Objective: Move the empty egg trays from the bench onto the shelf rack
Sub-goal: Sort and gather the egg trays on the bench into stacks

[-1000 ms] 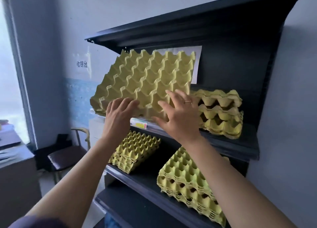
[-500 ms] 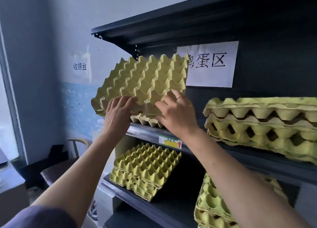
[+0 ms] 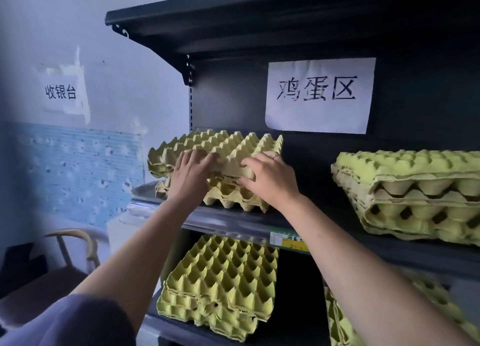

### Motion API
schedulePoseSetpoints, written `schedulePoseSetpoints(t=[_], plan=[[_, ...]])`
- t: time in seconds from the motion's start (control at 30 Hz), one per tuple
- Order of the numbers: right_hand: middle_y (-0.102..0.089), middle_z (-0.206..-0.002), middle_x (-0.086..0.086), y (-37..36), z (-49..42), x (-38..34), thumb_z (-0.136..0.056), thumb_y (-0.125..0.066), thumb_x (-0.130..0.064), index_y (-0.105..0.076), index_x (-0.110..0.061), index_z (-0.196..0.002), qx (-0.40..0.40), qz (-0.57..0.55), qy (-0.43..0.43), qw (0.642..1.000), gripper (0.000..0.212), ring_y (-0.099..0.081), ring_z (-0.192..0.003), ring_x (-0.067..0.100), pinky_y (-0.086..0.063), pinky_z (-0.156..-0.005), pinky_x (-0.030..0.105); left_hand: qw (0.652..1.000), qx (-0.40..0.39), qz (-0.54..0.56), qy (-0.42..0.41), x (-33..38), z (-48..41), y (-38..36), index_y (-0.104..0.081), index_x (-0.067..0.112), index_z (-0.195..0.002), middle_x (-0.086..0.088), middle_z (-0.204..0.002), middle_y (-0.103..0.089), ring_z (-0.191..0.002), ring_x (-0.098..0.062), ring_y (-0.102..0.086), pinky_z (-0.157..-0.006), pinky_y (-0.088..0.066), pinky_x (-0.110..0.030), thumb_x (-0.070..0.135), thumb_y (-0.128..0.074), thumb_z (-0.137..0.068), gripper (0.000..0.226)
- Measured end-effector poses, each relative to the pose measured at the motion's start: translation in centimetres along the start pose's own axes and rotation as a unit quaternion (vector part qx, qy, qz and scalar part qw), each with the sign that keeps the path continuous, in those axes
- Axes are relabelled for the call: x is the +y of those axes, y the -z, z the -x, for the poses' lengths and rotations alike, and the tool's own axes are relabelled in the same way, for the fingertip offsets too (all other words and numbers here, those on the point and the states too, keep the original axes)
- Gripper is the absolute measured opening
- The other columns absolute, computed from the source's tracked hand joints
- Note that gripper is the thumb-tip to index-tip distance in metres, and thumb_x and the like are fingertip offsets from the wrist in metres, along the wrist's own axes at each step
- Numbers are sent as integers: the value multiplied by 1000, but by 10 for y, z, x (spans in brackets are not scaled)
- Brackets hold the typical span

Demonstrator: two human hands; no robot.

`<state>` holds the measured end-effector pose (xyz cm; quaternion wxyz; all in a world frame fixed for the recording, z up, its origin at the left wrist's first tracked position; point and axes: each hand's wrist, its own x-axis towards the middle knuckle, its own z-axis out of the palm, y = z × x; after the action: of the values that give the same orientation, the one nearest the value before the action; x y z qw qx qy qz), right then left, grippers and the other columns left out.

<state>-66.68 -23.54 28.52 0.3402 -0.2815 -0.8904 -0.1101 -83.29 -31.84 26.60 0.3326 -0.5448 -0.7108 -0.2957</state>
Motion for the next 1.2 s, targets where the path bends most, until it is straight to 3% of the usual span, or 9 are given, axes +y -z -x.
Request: schedulePoseSetpoints(t=[0.17,0.47,0.57,0.7,0.8,0.87,1.0,1.2], plan=[[-50,-126,-7,-20,-1,1,-86,-56,-56,-55,-33,-122,-68,40,-14,997,43,-40,-121,23,-36,-73,30,994,-103,-35,3,-13,6,-26,-38,31,-136,-6,-137,-38,-127,-27,-34,-112,-18,-41,5,-55,-79,66],[-41,-137,-3,-24,3,0,-87,-51,-58,-45,-33,-134,-56,53,-18,997,53,-39,-125,25,-47,-84,38,997,-72,2,5,-10,6,-21,-44,29,-133,-4,-136,-42,-127,-28,-36,-110,-21,-44,18,-58,-83,53],[-47,-134,2,-17,7,-1,-91,-50,-49,-50,-26,-132,-5,67,-13,998,47,-46,-119,27,-49,-85,43,999,-35,16,-24,1,2,-11,-50,25,-129,-4,-132,-48,-123,-30,-41,-107,-24,-46,20,-58,-84,46],[-65,-103,7,1,15,0,-86,-62,-34,-67,-14,-105,113,93,9,989,29,-60,-92,31,-51,-72,41,997,26,31,-60,27,-7,8,-58,20,-119,-6,-117,-58,-110,-32,-51,-96,-34,-44,26,-55,-88,32],[-66,-93,4,27,26,11,-84,-60,-34,-69,-14,-97,159,138,-3,978,25,-60,-85,30,-46,-73,40,993,63,24,-97,59,-13,23,-62,18,-105,-5,-99,-64,-93,-32,-58,-83,-42,-42,33,-40,-86,32],[-67,-92,2,47,37,21,-84,-58,-34,-70,-16,-98,184,152,-13,971,26,-59,-86,29,-45,-73,40,989,74,30,-122,83,-16,33,-62,17,-98,-3,-91,-66,-87,-31,-60,-77,-43,-40,35,-34,-84,36],[-67,-92,1,88,72,54,-86,-51,-34,-70,-17,-99,219,163,-24,962,28,-59,-88,28,-46,-74,41,979,121,42,-161,142,-13,43,-61,15,-88,-3,-80,-66,-77,-31,-61,-69,-45,-38,23,-48,-83,16],[-67,-94,1,155,162,136,-86,-55,-27,-70,-16,-100,269,213,-26,939,24,-59,-88,28,-46,-72,39,959,118,112,-233,271,12,52,-62,14,-95,-4,-83,-66,-77,-32,-61,-66,-45,-38,28,-38,-84,29]])
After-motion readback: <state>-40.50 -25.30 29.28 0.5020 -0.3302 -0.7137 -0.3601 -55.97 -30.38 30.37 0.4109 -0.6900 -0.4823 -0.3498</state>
